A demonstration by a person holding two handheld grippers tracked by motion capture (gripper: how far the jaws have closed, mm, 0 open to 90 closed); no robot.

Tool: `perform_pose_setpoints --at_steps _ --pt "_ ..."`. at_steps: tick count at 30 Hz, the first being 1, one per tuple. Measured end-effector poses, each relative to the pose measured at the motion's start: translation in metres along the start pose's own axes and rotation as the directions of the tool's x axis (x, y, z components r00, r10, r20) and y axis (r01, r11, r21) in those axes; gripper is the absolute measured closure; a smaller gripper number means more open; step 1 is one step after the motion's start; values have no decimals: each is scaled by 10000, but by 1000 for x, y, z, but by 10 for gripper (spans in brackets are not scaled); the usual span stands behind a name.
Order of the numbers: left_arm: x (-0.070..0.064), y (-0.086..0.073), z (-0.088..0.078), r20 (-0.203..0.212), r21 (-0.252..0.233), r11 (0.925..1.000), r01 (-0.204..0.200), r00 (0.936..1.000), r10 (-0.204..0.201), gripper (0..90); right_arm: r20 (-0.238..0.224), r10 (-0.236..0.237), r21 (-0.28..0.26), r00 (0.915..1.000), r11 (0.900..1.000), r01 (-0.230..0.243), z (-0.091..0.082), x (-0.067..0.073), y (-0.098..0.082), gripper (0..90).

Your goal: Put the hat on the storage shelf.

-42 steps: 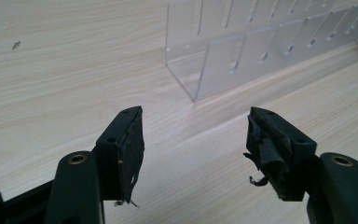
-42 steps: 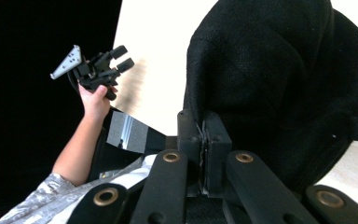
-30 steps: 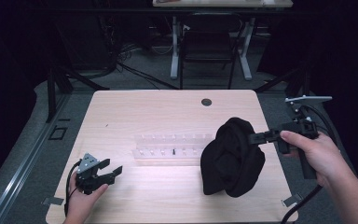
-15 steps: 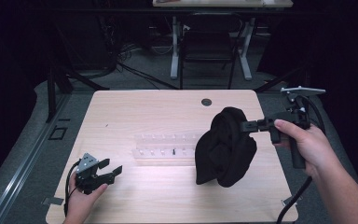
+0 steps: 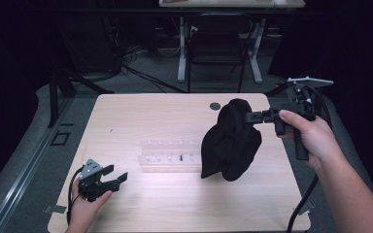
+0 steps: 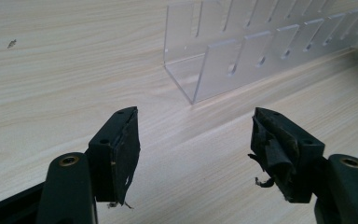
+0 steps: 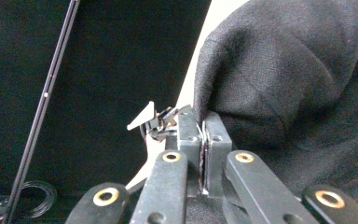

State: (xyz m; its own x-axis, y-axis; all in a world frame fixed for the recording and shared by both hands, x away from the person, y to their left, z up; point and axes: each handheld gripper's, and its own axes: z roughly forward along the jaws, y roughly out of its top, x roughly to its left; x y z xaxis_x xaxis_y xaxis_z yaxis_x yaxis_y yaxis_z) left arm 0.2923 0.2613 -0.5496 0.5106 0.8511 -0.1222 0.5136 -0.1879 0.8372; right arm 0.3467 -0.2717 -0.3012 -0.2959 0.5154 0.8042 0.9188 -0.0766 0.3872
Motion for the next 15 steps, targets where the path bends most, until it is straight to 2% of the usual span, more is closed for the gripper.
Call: perform_pose_setpoints --at_steps 10,15 --pt "2 0 1 -16 108 9999 43 10000 -43 315 -194 -179 -158 9997 9997 176 11 5 17 884" --pt "1 0 2 6 145 9998 105 9999 -105 310 -370 -88 -186 9993 9998 81 20 5 23 884"
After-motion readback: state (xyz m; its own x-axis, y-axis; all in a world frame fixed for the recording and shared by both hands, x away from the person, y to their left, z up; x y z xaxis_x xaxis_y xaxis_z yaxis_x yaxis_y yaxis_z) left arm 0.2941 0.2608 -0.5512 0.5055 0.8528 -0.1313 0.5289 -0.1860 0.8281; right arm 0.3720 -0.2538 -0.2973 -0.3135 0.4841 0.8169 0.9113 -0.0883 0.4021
